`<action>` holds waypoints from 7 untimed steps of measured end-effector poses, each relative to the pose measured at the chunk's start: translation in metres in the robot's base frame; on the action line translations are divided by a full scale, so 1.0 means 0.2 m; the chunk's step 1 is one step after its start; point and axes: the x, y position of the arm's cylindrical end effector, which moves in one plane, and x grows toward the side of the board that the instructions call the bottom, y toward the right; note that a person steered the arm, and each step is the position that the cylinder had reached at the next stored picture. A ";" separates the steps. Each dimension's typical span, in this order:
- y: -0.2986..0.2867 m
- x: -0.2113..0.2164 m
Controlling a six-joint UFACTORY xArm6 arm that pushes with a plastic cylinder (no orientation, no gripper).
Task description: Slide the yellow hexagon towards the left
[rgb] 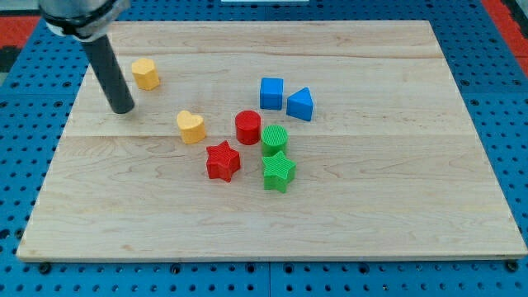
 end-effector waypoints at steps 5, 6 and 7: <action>0.29 -0.46; 0.34 -0.55; 0.12 -0.60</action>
